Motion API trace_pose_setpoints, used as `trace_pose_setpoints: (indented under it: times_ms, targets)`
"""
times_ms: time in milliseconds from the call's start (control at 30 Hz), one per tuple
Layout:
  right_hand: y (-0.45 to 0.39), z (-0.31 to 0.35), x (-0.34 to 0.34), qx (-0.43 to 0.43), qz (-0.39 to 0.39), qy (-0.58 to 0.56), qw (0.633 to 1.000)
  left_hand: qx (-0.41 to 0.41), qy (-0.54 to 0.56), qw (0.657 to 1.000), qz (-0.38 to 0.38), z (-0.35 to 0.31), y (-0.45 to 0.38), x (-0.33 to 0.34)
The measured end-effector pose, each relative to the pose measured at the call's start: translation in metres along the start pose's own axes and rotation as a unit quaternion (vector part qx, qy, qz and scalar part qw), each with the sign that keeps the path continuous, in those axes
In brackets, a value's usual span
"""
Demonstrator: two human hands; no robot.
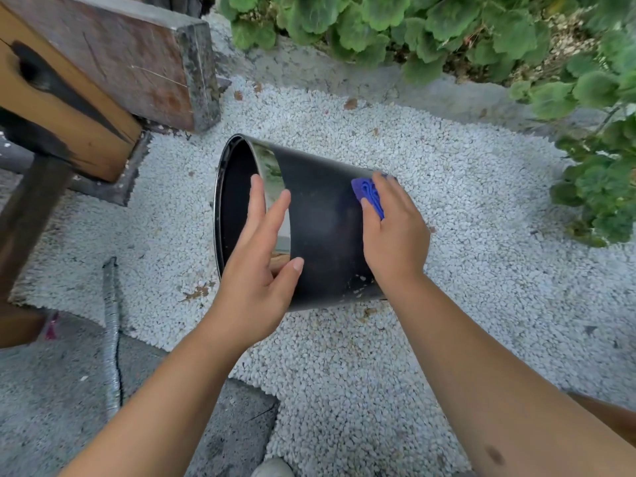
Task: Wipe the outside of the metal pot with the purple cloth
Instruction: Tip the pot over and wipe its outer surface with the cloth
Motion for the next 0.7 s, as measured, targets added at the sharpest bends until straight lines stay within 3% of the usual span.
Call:
trace_pose_setpoints:
  times_ms: [267, 433, 567, 700]
  targets:
    - [0.008, 0.081, -0.01, -0.035, -0.027, -0.119, 0.992, -0.106, 0.137, 0.984, -0.051, 0.001, -0.035, -0.016]
    - [0.018, 0.123, -0.001, -0.14, 0.033, -0.043, 0.989, -0.142, 0.277, 0.95, 0.006, 0.008, -0.037, -0.023]
    - [0.024, 0.112, 0.013, -0.152, 0.073, -0.018, 0.985, -0.081, 0.113, 0.99, 0.034, 0.006, -0.02, -0.02]
    - [0.026, 0.108, 0.021, -0.146, 0.058, -0.013, 0.988, -0.072, -0.001, 0.997, 0.015, 0.007, -0.018, -0.022]
Point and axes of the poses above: each hand's wrist, its own y-axis away from the middle knuckle, its own x-axis out of the palm, z = x × y, the point moved 6 cm from there along -y, towards the middle knuckle, and after that the axes turned 7 degrees about -y, right-handed, at the moved point
